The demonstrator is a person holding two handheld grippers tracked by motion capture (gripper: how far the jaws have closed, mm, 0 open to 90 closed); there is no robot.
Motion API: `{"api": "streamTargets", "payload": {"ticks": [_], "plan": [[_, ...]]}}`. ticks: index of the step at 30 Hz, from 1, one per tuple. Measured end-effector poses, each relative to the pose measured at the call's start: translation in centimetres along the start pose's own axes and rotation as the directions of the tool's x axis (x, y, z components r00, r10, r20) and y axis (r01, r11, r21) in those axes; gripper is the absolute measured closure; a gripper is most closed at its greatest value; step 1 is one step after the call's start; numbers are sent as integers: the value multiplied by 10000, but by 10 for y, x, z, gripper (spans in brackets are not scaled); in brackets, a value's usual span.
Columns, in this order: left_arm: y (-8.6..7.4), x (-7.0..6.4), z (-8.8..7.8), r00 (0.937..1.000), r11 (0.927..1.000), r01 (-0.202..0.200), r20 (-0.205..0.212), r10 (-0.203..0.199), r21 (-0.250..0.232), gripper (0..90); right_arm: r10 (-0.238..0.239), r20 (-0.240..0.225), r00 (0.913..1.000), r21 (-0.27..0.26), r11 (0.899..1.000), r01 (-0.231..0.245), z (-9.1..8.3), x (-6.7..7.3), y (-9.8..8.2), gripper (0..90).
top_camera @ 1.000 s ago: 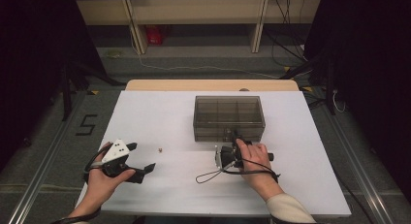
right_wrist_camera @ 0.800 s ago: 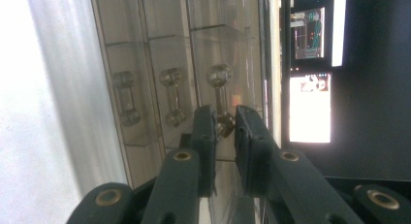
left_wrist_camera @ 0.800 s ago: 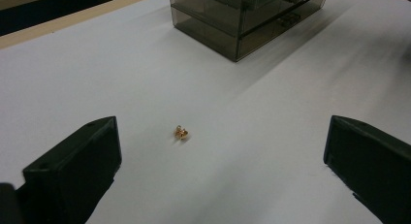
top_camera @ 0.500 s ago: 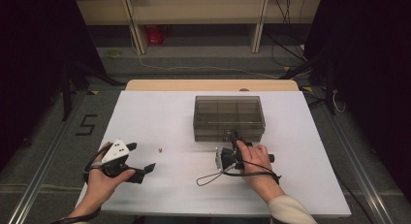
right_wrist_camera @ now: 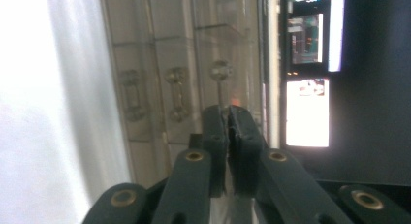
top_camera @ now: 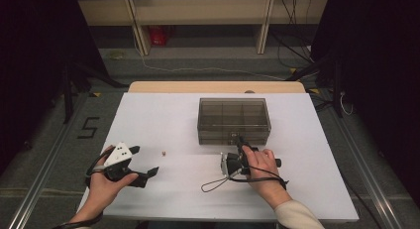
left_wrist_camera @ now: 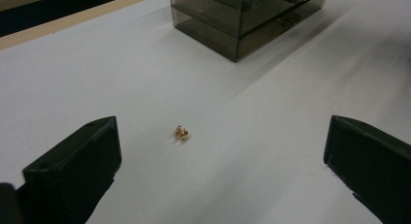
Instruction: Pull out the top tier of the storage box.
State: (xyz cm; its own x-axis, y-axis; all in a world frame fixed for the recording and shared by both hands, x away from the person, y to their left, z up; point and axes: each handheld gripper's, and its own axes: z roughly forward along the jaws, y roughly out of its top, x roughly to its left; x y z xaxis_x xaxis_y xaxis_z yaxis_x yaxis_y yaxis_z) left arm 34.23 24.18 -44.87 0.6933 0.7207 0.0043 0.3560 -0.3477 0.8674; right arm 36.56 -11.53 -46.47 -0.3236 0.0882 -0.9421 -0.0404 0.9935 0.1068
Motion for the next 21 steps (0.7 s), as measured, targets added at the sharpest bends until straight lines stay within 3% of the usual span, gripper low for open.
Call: {"api": "streamTargets", "payload": {"ticks": [7,15,17,18,19,21], "plan": [[0,0,0,10000,10000,17,-7,-17,-4,0,-29,-94,10000,98,9999,30,1,1,-2,852],[0,0,0,10000,10000,-1,-4,1,-10,0,288,-186,9994,-29,9996,-288,-2,-1,-3,810],[0,0,0,10000,10000,3,-4,-3,-11,0,546,-465,9974,-208,9982,-556,-3,-6,-4,771],[0,0,0,10000,10000,6,2,-6,-11,0,906,-884,9919,-322,9951,-938,-6,-13,-7,690],[0,0,0,10000,10000,6,2,-6,-11,0,906,-884,9919,-322,9951,-938,-6,-13,-7,690],[0,0,0,10000,10000,-2,3,2,-8,0,1325,-1596,9783,-493,9886,-1419,-6,-20,-11,581]]}}
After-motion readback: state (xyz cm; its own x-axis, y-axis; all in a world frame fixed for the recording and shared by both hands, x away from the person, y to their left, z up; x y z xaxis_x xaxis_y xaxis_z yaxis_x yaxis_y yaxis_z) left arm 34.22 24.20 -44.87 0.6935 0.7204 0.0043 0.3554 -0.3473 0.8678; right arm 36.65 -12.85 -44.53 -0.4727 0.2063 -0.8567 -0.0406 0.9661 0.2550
